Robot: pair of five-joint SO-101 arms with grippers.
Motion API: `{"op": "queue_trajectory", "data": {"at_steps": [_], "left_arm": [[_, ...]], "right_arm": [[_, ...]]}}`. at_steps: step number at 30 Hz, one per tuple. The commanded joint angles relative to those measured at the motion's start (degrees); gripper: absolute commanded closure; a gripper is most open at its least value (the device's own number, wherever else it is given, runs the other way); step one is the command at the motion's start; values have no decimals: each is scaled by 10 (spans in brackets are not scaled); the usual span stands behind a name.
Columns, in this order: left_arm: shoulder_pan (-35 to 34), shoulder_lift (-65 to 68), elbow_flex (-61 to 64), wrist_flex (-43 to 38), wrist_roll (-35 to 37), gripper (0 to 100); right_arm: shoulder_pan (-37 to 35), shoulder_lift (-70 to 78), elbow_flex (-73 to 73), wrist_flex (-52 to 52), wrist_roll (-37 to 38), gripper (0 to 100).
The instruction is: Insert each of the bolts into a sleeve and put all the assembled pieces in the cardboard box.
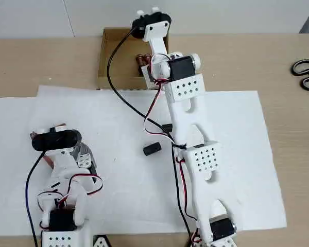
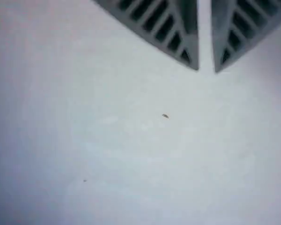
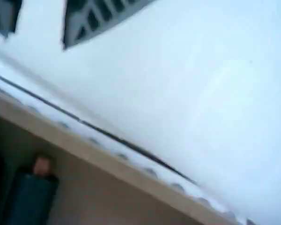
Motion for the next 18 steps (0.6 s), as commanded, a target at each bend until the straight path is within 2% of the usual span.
{"op": "queue_trajectory", "data": {"at_steps": [1, 6, 14, 18], "left_arm": [[1, -7, -3, -16, 4, 994], [1, -7, -3, -16, 4, 994], [-1, -7, -3, -15, 4, 994], [-2, -7, -3, -15, 4, 994]], "right_arm": [[14, -44, -9, 18, 27, 937], [9, -94, 78, 21, 106, 935], [7, -278, 424, 16, 272, 934], [7, -343, 550, 15, 345, 933]]}}
